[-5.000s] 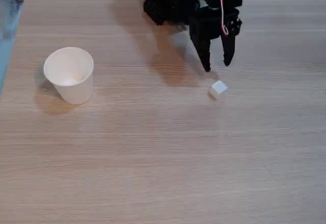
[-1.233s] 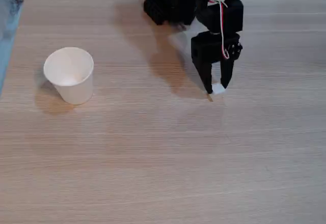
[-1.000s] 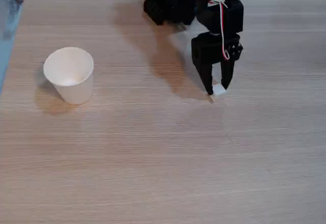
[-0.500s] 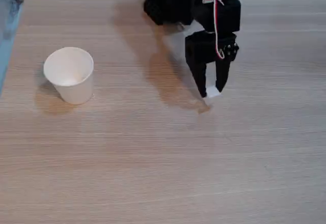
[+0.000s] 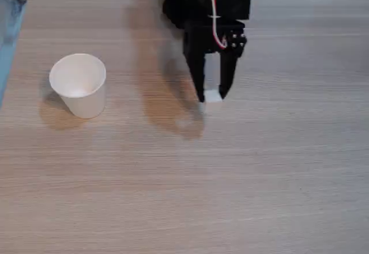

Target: Grasp a block and put it in the bin.

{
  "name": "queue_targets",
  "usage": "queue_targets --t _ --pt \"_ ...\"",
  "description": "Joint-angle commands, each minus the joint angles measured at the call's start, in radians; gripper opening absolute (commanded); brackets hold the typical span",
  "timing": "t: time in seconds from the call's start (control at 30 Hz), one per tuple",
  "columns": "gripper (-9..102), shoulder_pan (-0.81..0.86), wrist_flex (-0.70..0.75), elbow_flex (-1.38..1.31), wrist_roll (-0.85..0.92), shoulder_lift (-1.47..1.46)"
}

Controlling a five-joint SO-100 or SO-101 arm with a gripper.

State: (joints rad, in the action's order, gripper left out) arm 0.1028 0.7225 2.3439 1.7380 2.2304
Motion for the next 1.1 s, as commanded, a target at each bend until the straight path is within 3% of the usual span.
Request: queue_targets --t 0.0,0.47,0.83,1.07 --pt "4 0.071 0.011 -0.043 0.005 0.051" --pt "4 0.377 0.046 -0.025 0.074 0.267" --pt "3 0.515 0.109 0.08 0.061 0.443" --pt "3 0.561 0.077 0.097 0.028 0.402"
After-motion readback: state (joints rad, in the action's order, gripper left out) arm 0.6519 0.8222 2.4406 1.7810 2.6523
